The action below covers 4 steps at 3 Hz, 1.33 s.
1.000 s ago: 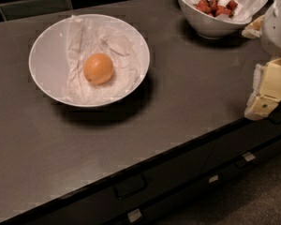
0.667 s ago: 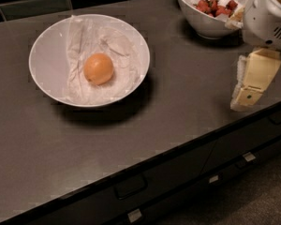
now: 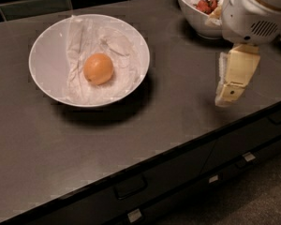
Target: Pick orange from white bowl
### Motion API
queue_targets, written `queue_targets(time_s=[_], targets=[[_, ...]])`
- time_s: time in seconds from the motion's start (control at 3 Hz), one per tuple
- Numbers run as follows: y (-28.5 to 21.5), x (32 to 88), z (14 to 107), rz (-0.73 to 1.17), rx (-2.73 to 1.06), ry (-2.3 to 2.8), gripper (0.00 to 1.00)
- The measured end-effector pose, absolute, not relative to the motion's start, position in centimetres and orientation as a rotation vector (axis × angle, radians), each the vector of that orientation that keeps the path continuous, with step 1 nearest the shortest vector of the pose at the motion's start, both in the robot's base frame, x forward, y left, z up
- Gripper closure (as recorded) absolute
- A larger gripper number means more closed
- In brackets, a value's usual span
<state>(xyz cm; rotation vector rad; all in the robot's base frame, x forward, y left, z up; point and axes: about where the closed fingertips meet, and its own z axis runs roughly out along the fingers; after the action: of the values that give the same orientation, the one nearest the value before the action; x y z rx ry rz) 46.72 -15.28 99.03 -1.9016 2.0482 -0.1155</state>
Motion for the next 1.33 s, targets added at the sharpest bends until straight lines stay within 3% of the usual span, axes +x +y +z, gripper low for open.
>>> queue_targets(time_s=[0.67, 1.0, 1.33], targets=[[-9.4, 51.5, 96.9, -0.038, -1.932, 1.927, 0.00], [-9.4, 51.5, 96.9, -0.038, -1.932, 1.927, 0.00], [-6.1, 51.7, 97.3, -0.020, -1.997, 1.835, 0.00]])
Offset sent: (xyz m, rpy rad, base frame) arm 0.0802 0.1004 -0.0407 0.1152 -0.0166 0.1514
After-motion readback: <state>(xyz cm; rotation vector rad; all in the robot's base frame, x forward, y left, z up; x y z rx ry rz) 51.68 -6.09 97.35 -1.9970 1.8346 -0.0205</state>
